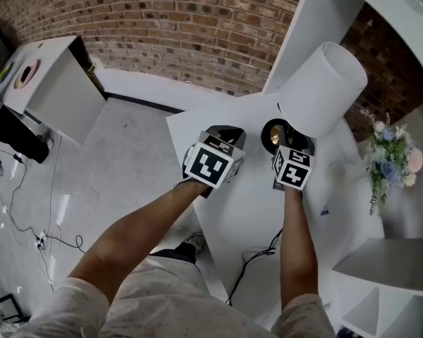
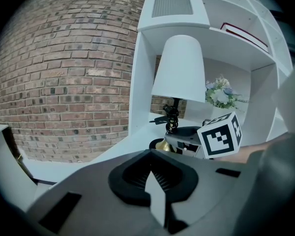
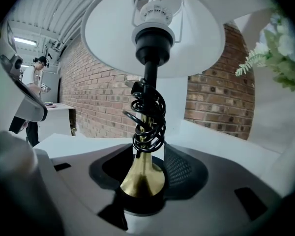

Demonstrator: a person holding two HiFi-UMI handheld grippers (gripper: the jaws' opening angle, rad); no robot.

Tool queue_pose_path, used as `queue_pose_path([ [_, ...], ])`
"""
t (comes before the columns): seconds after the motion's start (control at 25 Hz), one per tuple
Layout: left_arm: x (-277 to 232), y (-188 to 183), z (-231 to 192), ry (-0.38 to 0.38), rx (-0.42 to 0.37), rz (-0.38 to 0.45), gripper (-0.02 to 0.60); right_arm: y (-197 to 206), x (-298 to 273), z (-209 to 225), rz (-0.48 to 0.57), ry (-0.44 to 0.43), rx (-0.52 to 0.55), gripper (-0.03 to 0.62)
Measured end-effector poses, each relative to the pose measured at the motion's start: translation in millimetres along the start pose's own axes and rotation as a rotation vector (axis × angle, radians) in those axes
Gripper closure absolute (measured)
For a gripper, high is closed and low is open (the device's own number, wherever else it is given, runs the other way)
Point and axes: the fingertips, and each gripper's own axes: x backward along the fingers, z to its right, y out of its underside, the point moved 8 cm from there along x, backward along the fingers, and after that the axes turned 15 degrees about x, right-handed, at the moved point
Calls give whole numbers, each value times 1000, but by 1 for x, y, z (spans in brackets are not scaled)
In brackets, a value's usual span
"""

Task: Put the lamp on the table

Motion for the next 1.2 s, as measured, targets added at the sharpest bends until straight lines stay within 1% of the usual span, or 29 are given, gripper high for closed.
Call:
queue_pose_path([
  [0.4, 8, -5, 5, 43, -29, 7, 586, -7, 29, 1, -30, 31, -23, 413],
  [0.68, 14, -10, 5, 83, -55, 3, 586, -15, 50, -16, -76, 24, -32, 414],
  [1.0, 25, -20, -8, 123, -63, 4, 586, -33, 73, -39, -112, 57, -37, 414],
  [1.2, 36, -30, -15, 148, -104, 0, 586, -50, 91, -53, -114, 92, -79, 414],
])
